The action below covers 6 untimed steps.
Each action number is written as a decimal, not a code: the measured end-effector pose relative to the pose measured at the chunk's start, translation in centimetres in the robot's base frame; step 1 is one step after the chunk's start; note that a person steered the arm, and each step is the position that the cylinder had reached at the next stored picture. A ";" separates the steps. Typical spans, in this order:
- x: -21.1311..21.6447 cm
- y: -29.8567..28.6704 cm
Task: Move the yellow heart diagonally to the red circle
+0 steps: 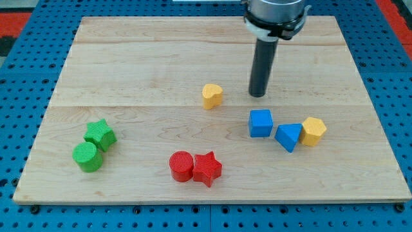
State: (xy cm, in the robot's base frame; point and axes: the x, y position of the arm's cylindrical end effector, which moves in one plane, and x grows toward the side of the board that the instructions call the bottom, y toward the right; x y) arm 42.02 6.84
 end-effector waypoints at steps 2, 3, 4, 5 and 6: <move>1.7 -13.8; -3.0 -15.8; -4.6 -16.6; -4.5 -16.8; -6.1 -14.4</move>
